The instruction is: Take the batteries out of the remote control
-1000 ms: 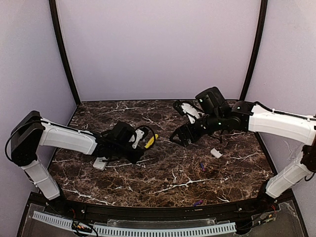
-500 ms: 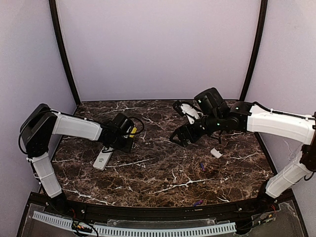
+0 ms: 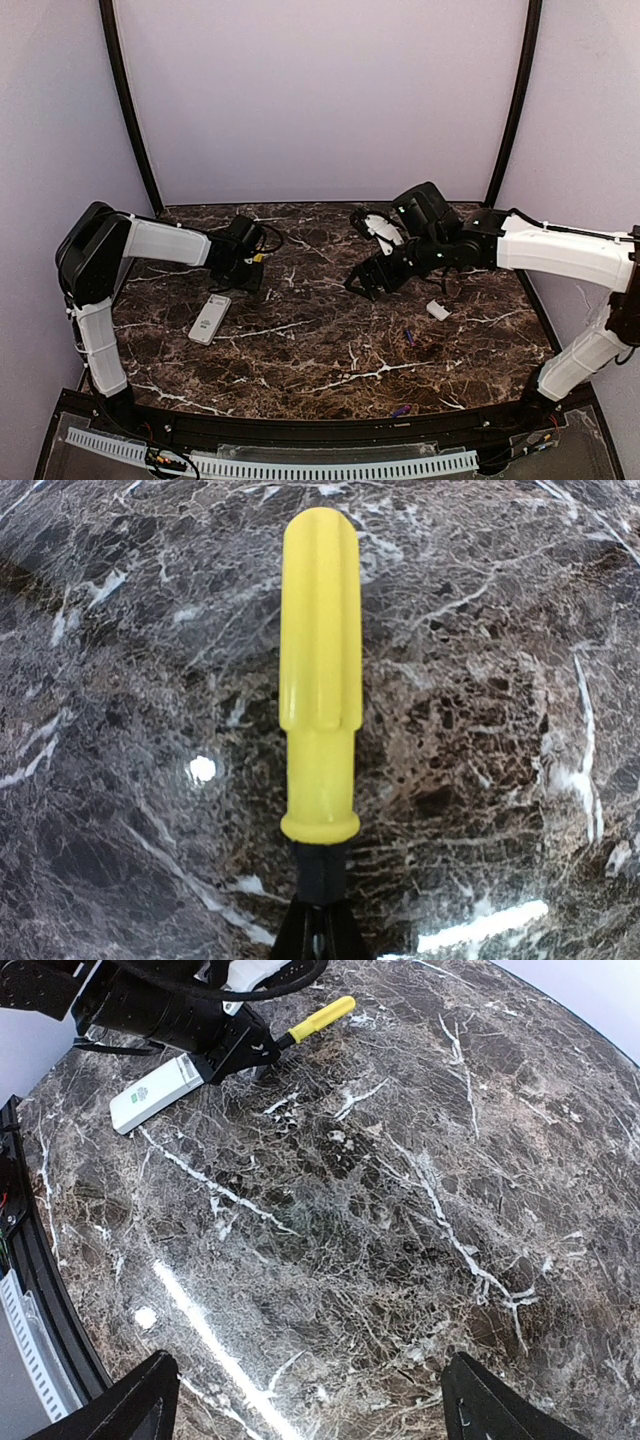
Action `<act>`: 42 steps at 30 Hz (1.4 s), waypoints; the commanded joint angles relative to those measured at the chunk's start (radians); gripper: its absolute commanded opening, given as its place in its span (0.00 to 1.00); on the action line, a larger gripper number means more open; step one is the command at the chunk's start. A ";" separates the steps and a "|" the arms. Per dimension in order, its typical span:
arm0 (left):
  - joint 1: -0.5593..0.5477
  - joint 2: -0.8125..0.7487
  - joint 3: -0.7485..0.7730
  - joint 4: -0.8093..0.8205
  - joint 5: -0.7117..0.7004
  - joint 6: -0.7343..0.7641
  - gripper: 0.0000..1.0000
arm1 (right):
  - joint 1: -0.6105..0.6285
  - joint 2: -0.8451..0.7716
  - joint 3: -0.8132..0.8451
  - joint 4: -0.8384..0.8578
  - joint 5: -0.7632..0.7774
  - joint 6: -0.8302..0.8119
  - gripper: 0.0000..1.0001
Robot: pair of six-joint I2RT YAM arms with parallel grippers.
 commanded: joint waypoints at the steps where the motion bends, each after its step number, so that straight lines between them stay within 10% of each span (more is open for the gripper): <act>1: 0.016 0.022 0.037 -0.037 0.001 0.022 0.01 | -0.009 0.016 -0.012 0.030 0.016 -0.005 0.91; 27: 0.019 -0.008 0.024 0.009 0.036 0.068 0.28 | -0.012 0.017 -0.012 0.036 0.029 -0.007 0.91; 42: 0.019 -0.365 -0.156 0.169 -0.093 0.208 0.87 | -0.073 -0.053 -0.020 0.058 0.126 -0.006 0.99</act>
